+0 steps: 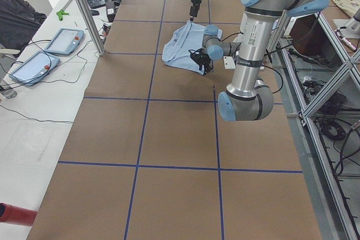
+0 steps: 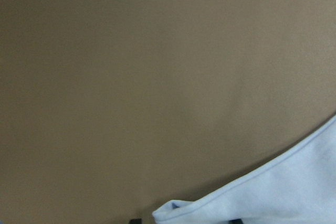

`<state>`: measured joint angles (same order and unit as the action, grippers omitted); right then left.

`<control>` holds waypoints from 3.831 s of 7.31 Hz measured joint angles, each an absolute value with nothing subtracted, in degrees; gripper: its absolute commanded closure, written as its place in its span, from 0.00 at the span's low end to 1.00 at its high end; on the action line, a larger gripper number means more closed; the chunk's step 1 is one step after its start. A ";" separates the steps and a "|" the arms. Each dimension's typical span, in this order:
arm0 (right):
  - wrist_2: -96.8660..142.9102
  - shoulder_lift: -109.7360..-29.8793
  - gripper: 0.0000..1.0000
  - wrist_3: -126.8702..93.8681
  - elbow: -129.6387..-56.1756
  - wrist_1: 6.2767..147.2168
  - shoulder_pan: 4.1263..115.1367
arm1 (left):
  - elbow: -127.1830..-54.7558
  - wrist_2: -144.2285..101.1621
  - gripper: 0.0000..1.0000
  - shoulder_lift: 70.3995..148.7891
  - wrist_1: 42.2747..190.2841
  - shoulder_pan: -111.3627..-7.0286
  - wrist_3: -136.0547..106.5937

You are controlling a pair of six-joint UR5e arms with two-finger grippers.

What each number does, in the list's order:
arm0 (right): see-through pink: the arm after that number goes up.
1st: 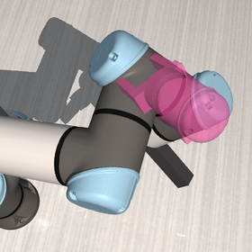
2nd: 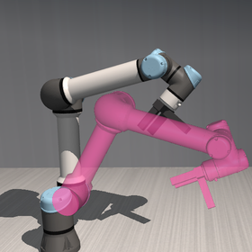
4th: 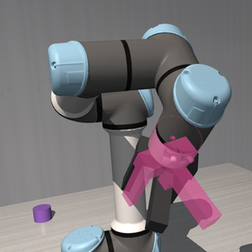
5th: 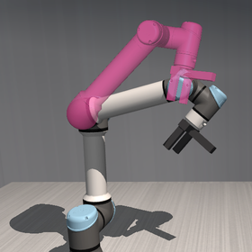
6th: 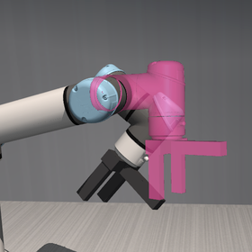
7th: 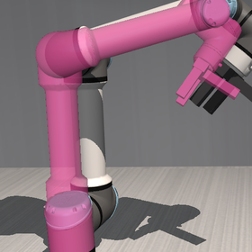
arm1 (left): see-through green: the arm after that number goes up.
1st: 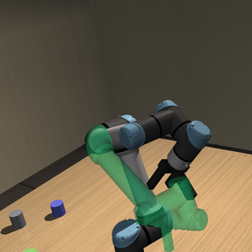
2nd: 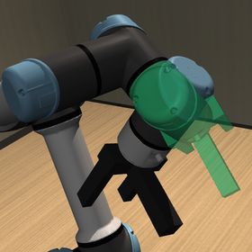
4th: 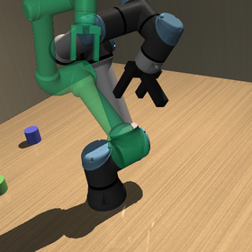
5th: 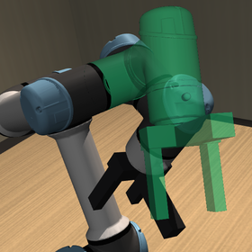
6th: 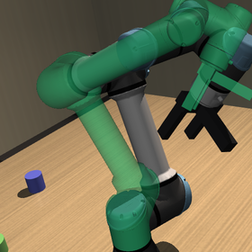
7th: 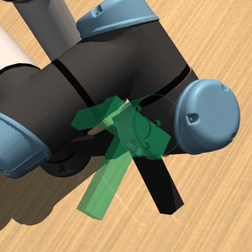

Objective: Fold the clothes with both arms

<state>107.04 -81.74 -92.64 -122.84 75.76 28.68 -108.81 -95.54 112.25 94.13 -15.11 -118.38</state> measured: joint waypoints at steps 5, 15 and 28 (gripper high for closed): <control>107.05 -81.74 0.00 -92.64 -122.70 75.76 28.70 | -108.81 -95.58 1.00 112.35 93.66 -17.09 -118.22; 106.95 -82.26 0.00 -92.72 -122.31 75.85 29.21 | -80.34 -95.75 1.00 127.99 106.32 -38.70 -97.62; 104.52 -80.00 0.00 -91.74 -119.81 76.19 27.40 | -58.69 -97.66 0.00 138.76 126.22 -47.29 -72.81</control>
